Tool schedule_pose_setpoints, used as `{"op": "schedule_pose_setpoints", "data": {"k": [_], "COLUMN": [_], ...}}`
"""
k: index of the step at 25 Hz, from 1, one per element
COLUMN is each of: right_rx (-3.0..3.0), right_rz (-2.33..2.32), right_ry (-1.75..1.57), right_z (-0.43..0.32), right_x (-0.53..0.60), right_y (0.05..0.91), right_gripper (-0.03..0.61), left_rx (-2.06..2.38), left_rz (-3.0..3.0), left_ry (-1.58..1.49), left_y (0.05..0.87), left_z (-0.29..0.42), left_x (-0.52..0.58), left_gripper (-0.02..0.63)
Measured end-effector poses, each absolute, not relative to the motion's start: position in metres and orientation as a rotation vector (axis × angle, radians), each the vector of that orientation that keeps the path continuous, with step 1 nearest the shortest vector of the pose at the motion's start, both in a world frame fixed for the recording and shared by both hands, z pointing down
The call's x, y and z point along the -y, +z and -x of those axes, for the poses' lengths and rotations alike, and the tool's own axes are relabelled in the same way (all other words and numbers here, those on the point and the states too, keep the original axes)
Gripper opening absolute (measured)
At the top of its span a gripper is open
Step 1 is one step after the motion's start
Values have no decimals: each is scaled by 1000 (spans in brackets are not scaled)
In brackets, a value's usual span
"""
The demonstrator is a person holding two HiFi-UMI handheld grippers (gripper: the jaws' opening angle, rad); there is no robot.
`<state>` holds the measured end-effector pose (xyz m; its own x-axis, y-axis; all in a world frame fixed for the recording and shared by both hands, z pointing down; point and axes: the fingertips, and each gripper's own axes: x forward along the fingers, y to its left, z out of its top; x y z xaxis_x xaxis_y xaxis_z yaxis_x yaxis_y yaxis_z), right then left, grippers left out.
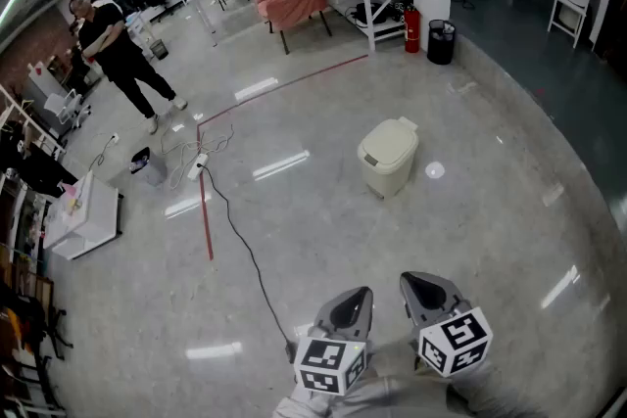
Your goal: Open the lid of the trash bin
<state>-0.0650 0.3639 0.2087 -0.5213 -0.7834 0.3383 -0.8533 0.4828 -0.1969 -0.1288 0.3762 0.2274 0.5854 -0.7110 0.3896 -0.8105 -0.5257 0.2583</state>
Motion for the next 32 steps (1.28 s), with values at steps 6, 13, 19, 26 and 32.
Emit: {"op": "schedule_pose_setpoints", "data": {"k": [6, 13, 19, 26, 32], "right_rx": [2585, 2626, 2641, 2647, 2644], "right_rz": [-1362, -1277, -1243, -1218, -1197], "right_ry": [425, 451, 454, 473, 470], "right_z": [10, -42, -67, -80, -81], "right_x": [-431, -487, -503, -507, -497], "right_y": [194, 189, 190, 193, 197], "right_gripper": [-6, -6, -5, -6, -5], "left_rx": [1402, 1454, 1487, 1497, 1499], "left_rz": [-2392, -2375, -2358, -2337, -2336], "left_ry": [276, 289, 268, 269, 283], "left_y": [214, 207, 196, 197, 201], "left_z": [74, 11, -12, -21, -23], "left_x": [-440, -494, -504, -506, -493], "left_gripper": [5, 5, 5, 5, 5]}}
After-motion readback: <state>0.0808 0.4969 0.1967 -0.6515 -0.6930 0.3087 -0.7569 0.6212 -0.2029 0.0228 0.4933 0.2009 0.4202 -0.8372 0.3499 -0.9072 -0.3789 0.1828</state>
